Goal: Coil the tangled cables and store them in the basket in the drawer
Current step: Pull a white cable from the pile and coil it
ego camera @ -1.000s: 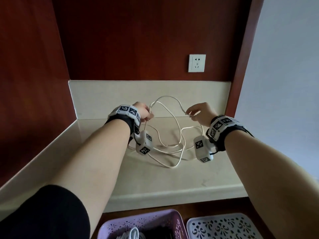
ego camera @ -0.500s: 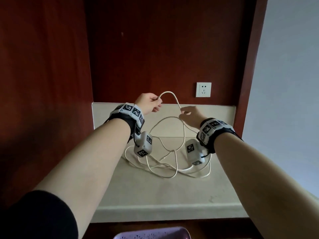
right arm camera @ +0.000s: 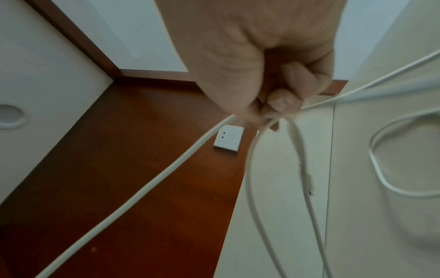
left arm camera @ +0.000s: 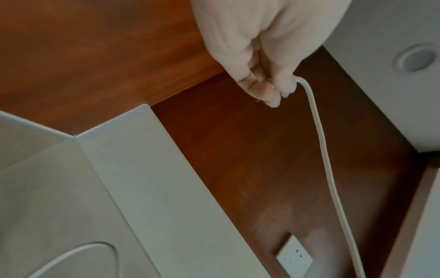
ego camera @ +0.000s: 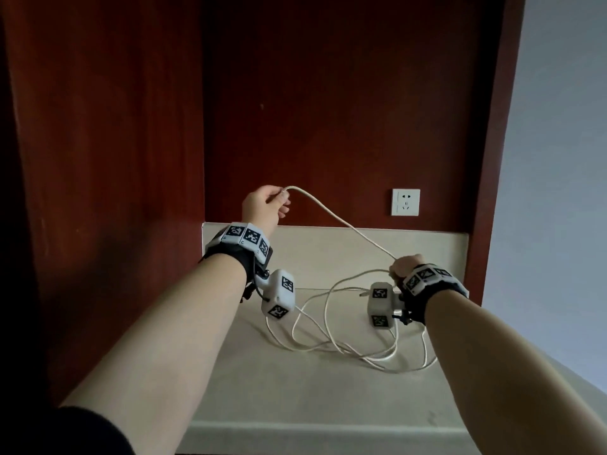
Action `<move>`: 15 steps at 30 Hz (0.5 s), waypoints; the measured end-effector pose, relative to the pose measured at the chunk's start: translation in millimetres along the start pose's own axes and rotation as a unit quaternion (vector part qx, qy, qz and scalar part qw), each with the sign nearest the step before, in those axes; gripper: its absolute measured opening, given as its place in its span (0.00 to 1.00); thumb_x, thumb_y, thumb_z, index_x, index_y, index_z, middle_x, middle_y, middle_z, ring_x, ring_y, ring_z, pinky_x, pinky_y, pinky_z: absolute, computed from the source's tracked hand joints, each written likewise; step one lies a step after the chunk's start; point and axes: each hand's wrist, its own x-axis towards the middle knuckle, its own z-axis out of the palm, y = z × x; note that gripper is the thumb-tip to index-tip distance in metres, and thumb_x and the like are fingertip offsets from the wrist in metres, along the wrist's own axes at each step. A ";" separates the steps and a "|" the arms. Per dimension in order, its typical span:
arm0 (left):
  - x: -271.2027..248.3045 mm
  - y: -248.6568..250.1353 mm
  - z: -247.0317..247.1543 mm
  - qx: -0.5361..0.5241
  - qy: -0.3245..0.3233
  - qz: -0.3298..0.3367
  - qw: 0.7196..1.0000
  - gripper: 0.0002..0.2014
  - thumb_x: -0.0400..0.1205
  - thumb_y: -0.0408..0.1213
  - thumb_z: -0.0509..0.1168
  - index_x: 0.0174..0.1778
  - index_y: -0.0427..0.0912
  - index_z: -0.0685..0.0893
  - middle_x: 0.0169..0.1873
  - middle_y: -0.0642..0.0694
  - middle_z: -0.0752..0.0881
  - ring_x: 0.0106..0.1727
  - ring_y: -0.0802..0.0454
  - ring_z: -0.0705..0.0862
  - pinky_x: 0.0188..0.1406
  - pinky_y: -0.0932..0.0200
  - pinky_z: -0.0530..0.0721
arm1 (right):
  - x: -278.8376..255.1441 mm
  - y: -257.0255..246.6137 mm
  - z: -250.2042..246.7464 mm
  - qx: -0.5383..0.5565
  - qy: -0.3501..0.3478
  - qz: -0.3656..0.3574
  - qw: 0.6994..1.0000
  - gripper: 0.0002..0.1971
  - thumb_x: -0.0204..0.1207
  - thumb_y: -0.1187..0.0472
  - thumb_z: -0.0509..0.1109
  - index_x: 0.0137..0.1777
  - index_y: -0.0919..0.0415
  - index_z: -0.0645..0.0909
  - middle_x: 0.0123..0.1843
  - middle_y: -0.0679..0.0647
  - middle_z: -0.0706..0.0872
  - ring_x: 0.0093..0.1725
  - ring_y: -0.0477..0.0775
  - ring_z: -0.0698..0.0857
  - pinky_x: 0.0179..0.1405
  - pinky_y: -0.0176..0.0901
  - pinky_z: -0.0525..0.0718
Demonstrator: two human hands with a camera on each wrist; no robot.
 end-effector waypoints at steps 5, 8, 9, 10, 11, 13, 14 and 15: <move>-2.7 -34.0 -20.1 0.058 0.053 -0.037 0.996 0.08 0.83 0.30 0.64 0.54 0.30 0.85 0.36 0.41 0.85 0.28 0.58 0.81 0.26 0.72 0.79 | 2.0 5.4 -34.9 0.242 0.221 0.082 0.941 0.15 0.81 0.67 0.60 0.64 0.71 0.79 0.59 0.68 0.83 0.61 0.66 0.82 0.52 0.48 0.79; -7.5 -55.5 -20.5 0.093 0.065 -0.084 0.990 0.08 0.84 0.29 0.63 0.53 0.29 0.84 0.39 0.37 0.85 0.29 0.53 0.81 0.26 0.71 0.79 | -2.2 -29.5 -61.7 0.347 0.367 -0.071 0.860 0.12 0.83 0.68 0.56 0.61 0.69 0.77 0.56 0.68 0.83 0.56 0.66 0.82 0.46 0.47 0.75; -7.4 -63.7 -21.8 0.103 0.068 -0.104 0.987 0.08 0.84 0.29 0.62 0.52 0.29 0.83 0.41 0.35 0.86 0.31 0.48 0.83 0.30 0.66 0.82 | -1.2 -40.9 -68.4 0.339 0.384 -0.129 0.849 0.12 0.82 0.69 0.56 0.61 0.68 0.77 0.55 0.65 0.83 0.54 0.64 0.83 0.46 0.44 0.75; -8.3 -69.3 -23.0 0.115 0.070 -0.122 0.983 0.08 0.84 0.30 0.62 0.52 0.29 0.83 0.44 0.34 0.87 0.37 0.42 0.86 0.38 0.60 0.85 | -0.3 -52.5 -71.1 0.326 0.383 -0.172 0.847 0.13 0.82 0.70 0.57 0.62 0.66 0.78 0.55 0.60 0.83 0.53 0.60 0.82 0.49 0.40 0.75; -8.6 -74.1 -25.2 0.130 0.069 -0.142 0.979 0.08 0.84 0.31 0.62 0.52 0.30 0.83 0.48 0.33 0.88 0.44 0.39 0.87 0.46 0.53 0.85 | 1.5 -61.4 -71.4 0.308 0.359 -0.200 0.858 0.14 0.80 0.72 0.58 0.61 0.64 0.80 0.53 0.56 0.81 0.52 0.55 0.81 0.51 0.37 0.75; -12.4 -78.5 -27.1 0.168 0.044 -0.190 0.966 0.07 0.83 0.32 0.62 0.48 0.31 0.82 0.50 0.31 0.87 0.52 0.35 0.86 0.53 0.47 0.84 | 7.9 -69.3 -63.1 0.260 0.208 -0.228 0.915 0.13 0.78 0.74 0.60 0.54 0.61 0.83 0.50 0.59 0.84 0.51 0.57 0.83 0.56 0.46 0.80; -14.4 -81.1 -26.4 0.171 0.015 -0.213 0.962 0.07 0.83 0.32 0.62 0.43 0.32 0.82 0.49 0.30 0.87 0.50 0.36 0.87 0.52 0.48 0.85 | 6.5 -70.4 -53.7 0.231 0.069 -0.220 0.945 0.11 0.79 0.74 0.62 0.52 0.62 0.83 0.50 0.63 0.87 0.51 0.60 0.86 0.55 0.50 0.82; -19.4 -81.8 -25.4 0.164 -0.011 -0.245 0.955 0.08 0.84 0.31 0.60 0.40 0.35 0.79 0.45 0.29 0.88 0.42 0.37 0.88 0.45 0.51 0.88 | 1.5 -69.0 -40.8 0.178 -0.070 -0.196 0.962 0.08 0.80 0.71 0.63 0.53 0.64 0.82 0.51 0.64 0.89 0.50 0.60 0.88 0.49 0.48 0.85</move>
